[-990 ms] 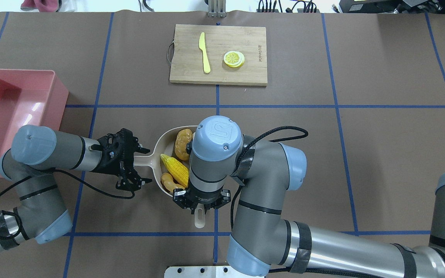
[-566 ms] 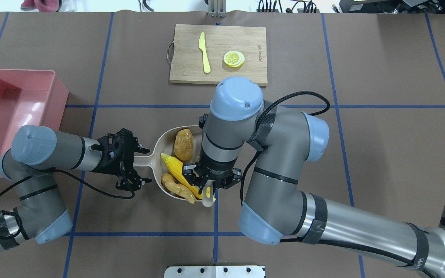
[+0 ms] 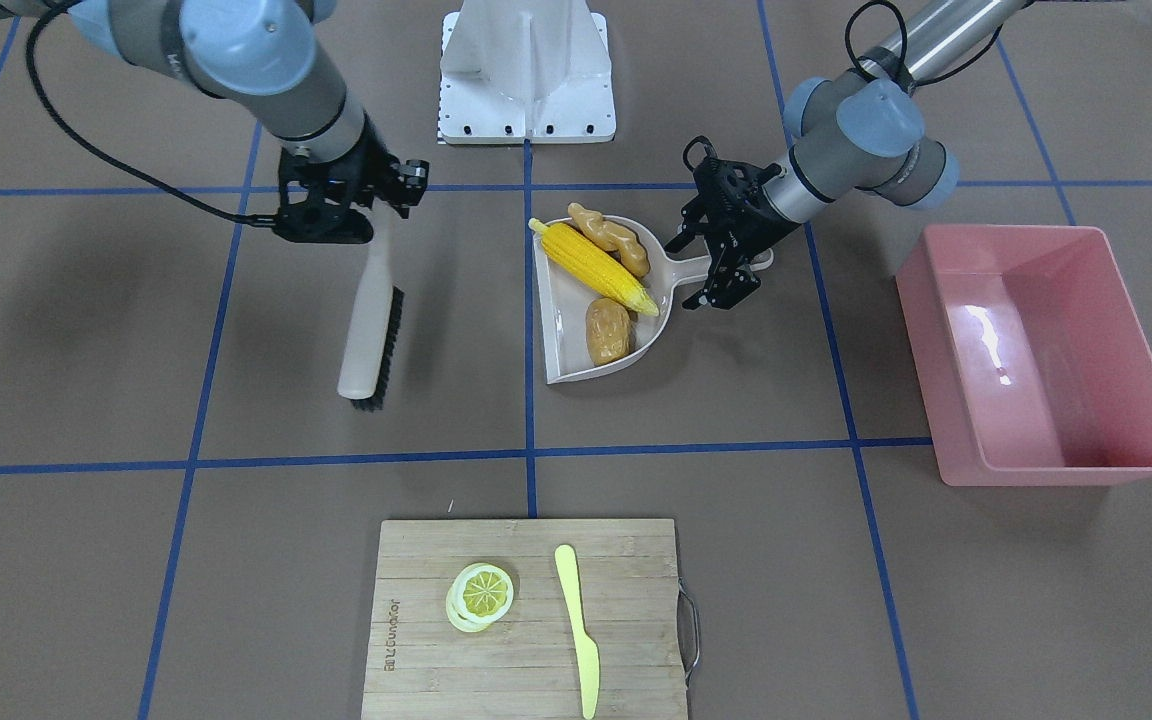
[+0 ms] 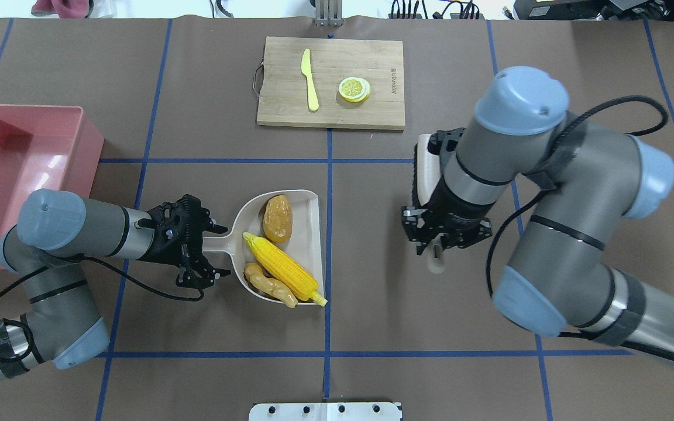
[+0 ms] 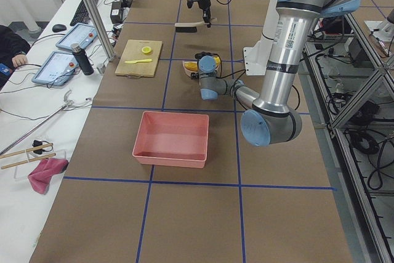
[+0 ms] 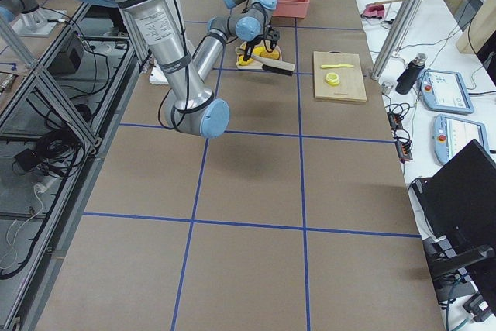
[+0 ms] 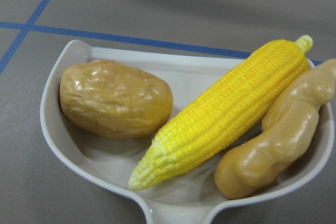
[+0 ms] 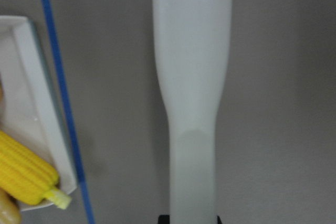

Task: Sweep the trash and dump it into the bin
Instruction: 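Lift the brush away and return it to the table edge with the right gripper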

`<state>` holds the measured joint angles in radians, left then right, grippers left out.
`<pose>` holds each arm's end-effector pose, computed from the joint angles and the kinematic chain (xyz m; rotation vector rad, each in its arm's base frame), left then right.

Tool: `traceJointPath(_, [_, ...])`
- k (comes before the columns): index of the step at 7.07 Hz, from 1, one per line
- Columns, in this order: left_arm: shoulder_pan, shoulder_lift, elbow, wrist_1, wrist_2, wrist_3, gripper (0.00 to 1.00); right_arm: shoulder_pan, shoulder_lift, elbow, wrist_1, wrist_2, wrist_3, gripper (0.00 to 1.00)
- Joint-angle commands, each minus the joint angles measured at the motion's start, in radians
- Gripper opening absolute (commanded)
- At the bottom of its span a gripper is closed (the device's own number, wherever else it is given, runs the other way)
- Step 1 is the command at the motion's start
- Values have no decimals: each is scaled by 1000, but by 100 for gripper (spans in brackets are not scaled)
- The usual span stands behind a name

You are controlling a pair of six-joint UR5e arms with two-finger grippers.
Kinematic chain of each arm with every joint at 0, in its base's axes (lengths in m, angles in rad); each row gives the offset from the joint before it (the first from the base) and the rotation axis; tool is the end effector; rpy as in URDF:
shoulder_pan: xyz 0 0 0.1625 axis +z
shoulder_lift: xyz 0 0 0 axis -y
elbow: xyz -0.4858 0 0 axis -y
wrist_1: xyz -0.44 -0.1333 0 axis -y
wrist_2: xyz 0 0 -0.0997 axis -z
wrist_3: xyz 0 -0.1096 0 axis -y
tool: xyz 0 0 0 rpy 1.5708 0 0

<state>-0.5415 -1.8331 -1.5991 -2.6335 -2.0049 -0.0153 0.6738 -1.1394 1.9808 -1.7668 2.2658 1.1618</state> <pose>0.5259 -0.4181 0.4297 1.0344 1.0445 1.1303 -0.4503 -0.4403 0.2830 -0.2550 -0.8738 0.0221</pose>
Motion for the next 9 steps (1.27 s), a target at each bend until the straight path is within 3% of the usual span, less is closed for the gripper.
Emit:
traceJointPath(1, [0,0,-2,13,0,0,66,108,-217,76,0,4,-175,0])
traceJointPath(5, [0,0,-5,13,2,5,36,286,-480,96,7,41,-480,0])
traceJointPath(7, [0,0,-7,13,2,6,32,355,-578,90,26,66,-634,0])
traceJointPath(8, [0,0,-9,13,2,8,27,355,-646,75,111,67,-648,0])
traceJointPath(9, [0,0,-9,13,2,8,20,363,-711,-1,273,67,-668,0])
